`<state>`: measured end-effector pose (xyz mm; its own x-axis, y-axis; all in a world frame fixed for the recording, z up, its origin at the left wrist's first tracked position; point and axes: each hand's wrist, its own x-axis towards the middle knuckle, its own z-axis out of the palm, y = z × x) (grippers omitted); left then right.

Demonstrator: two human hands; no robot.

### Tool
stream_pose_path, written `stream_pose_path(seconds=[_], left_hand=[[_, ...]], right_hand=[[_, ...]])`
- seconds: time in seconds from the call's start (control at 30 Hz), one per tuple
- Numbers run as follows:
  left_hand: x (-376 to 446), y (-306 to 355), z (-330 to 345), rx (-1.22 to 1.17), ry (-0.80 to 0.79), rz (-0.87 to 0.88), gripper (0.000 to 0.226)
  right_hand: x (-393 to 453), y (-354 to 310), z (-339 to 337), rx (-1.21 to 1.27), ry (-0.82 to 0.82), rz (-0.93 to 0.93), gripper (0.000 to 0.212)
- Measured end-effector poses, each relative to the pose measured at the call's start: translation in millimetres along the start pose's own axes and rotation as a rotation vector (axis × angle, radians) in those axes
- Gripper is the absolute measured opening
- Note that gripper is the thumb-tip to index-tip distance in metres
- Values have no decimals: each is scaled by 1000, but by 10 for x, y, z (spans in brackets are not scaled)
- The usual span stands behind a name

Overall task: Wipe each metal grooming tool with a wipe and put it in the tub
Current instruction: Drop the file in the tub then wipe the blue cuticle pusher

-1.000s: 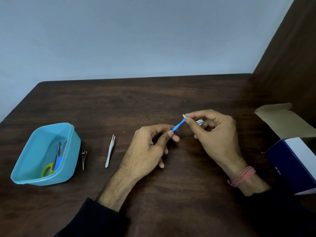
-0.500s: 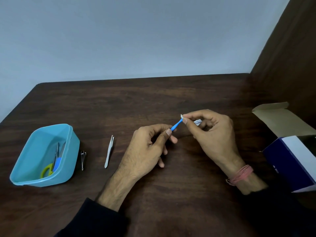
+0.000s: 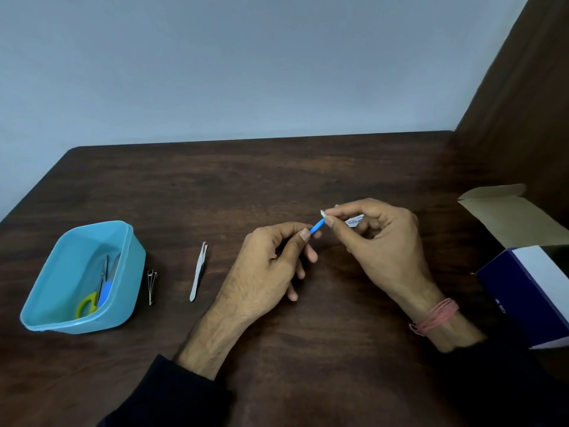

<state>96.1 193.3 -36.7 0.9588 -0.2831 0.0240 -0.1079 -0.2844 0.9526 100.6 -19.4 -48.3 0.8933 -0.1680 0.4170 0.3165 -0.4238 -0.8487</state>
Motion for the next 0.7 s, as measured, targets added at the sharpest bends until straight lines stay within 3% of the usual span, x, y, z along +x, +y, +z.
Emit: stream_pose_path(seconds=[0.7], left_hand=[[-2, 21, 0, 31, -35, -13, 29]], right_hand=[[-10, -2, -15, 38, 32, 8, 8]])
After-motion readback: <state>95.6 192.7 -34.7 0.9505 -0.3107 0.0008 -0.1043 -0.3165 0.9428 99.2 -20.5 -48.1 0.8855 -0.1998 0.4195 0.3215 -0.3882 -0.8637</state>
